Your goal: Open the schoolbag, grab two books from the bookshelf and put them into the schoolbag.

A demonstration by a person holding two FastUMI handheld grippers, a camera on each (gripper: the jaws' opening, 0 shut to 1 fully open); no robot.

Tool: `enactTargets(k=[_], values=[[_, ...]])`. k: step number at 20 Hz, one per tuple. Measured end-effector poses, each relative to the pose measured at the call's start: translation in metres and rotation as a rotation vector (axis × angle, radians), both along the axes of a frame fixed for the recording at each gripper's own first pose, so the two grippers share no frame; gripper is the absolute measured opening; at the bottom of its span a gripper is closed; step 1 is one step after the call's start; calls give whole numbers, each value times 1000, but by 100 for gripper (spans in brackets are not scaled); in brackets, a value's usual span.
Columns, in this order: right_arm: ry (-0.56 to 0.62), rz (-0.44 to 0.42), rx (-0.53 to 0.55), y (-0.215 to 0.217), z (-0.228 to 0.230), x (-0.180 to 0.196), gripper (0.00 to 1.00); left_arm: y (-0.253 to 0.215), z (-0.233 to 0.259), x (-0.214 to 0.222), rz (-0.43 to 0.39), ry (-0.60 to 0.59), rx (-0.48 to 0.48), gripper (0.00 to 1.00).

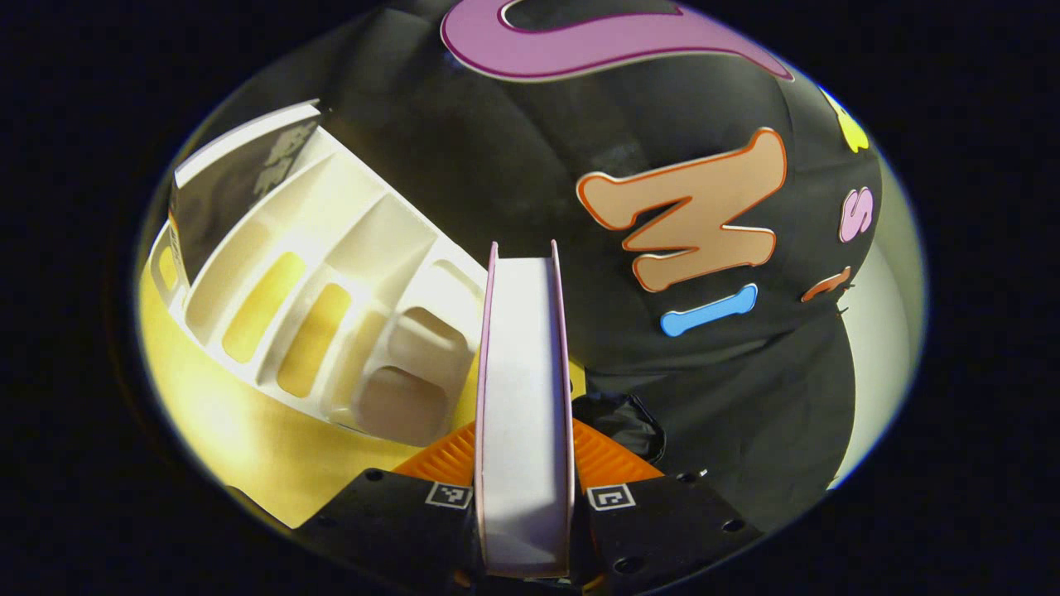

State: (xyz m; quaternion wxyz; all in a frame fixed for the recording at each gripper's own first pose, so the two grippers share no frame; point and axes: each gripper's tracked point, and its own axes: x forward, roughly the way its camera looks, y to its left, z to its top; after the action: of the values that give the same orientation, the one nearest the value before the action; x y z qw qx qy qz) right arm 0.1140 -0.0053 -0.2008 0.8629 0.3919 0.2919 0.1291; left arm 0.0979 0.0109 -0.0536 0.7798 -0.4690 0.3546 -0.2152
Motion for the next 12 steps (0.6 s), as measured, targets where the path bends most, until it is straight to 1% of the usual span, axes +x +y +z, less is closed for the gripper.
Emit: enactTargets(k=[6, 10, 12], values=[[4, 5, 13, 0, -1, -2, 3, -81, -15, 10, -81, 42, -48, 35], [3, 5, 23, -1, 2, -1, 3, -128, -37, 12, -130, 81, -46, 36], [4, 7, 25, -2, 2, -1, 3, -149, -51, 12, -155, 106, -28, 35]])
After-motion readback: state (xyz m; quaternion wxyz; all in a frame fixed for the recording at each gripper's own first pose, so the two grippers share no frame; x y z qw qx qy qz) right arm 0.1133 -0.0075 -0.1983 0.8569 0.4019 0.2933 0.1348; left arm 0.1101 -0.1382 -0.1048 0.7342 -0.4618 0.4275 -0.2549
